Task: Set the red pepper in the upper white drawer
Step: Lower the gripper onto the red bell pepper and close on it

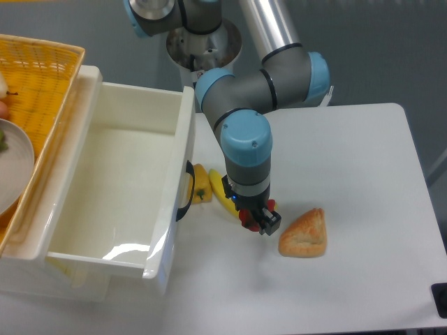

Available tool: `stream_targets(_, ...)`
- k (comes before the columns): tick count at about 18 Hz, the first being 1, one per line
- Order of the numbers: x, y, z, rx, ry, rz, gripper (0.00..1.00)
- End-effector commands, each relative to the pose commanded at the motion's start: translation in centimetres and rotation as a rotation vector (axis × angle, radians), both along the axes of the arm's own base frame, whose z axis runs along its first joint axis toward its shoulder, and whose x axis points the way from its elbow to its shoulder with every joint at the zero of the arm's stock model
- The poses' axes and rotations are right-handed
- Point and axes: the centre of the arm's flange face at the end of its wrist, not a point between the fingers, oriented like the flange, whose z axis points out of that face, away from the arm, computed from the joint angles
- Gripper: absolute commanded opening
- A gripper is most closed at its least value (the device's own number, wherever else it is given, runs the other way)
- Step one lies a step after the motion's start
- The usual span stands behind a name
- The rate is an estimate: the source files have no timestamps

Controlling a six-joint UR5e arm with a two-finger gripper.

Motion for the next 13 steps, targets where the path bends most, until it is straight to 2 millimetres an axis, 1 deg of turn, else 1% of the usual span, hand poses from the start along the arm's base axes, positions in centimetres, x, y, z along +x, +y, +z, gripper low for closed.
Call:
stream_targets(6, 0.0, 0.1, 0.6, 0.003, 0.010, 0.007, 0.51)
stream_targets(7, 0.0, -0.2, 1.2, 0.008, 0.014, 0.011, 0.51)
stream_targets(8, 0.0, -0.6, 2.1, 0.012, 0.019, 0.016, 0.51)
stream_targets(9, 0.2, -0.9, 2.4, 0.003, 0.009, 0.019, 0.51)
stream_targets(12, -0.3, -1.4, 2.7, 0.000, 0.003, 0.035, 0.51)
stream_targets(13, -0.6, -1.5, 2.9, 0.009, -0.002, 0.067, 0.51)
